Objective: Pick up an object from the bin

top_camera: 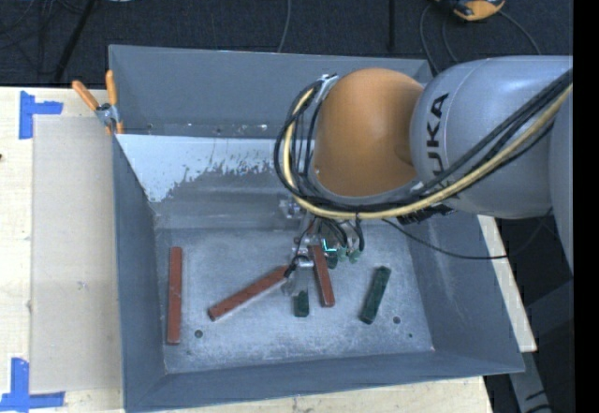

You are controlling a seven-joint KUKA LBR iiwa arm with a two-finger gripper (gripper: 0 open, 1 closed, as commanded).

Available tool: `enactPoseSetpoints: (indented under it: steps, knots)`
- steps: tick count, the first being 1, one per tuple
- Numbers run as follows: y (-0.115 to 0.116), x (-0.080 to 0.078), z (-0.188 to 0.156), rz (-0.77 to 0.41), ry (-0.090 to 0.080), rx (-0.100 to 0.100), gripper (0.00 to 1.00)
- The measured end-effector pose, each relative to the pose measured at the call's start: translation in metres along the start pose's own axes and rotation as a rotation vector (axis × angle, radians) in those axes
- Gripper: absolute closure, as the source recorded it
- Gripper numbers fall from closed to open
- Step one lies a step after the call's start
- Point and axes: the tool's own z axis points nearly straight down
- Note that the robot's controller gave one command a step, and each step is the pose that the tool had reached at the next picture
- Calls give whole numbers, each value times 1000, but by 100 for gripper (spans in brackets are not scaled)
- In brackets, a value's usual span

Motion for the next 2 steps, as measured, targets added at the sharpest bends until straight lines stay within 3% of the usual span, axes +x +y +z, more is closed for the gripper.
enactPoseSetpoints:
  steps: [1,2]
  knots:
    - [-1,-2,-4,3,-8,-1,0]
    - [8,-10,61,-70,-13,0,0]
